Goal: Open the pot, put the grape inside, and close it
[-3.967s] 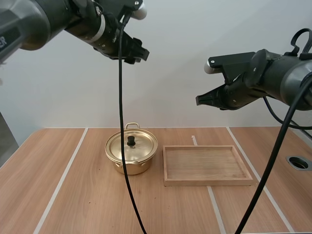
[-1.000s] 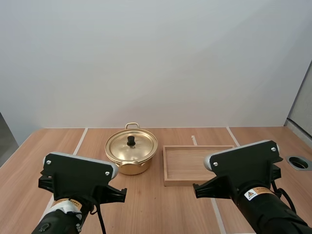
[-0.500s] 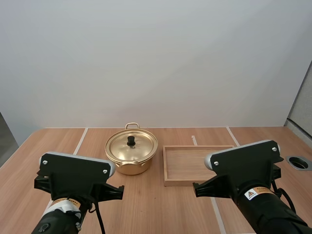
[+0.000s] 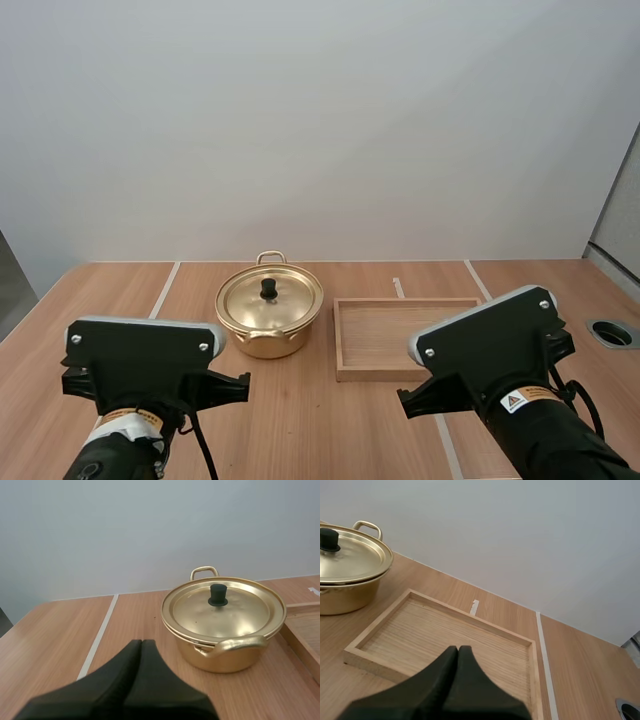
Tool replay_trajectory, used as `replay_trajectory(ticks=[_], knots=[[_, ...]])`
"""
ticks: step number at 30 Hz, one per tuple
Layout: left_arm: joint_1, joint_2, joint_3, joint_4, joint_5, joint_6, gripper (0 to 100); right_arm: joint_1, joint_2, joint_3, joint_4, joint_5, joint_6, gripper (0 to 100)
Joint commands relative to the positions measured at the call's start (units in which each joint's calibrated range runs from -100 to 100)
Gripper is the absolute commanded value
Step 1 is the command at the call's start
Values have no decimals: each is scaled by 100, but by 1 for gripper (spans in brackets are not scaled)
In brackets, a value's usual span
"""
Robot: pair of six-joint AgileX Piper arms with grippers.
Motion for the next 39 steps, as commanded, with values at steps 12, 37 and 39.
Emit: replay_trajectory(ticks=[12, 37, 39], knots=[[-2, -67, 0, 49, -24, -245, 0, 204, -58, 447, 145, -879, 300, 0], [-2, -67, 0, 49, -24, -245, 0, 391, -58, 447, -2221, -428, 3614, 0], [-2, -67, 0, 49, -24, -245, 0, 391, -58, 447, -2221, -428, 3614, 0]])
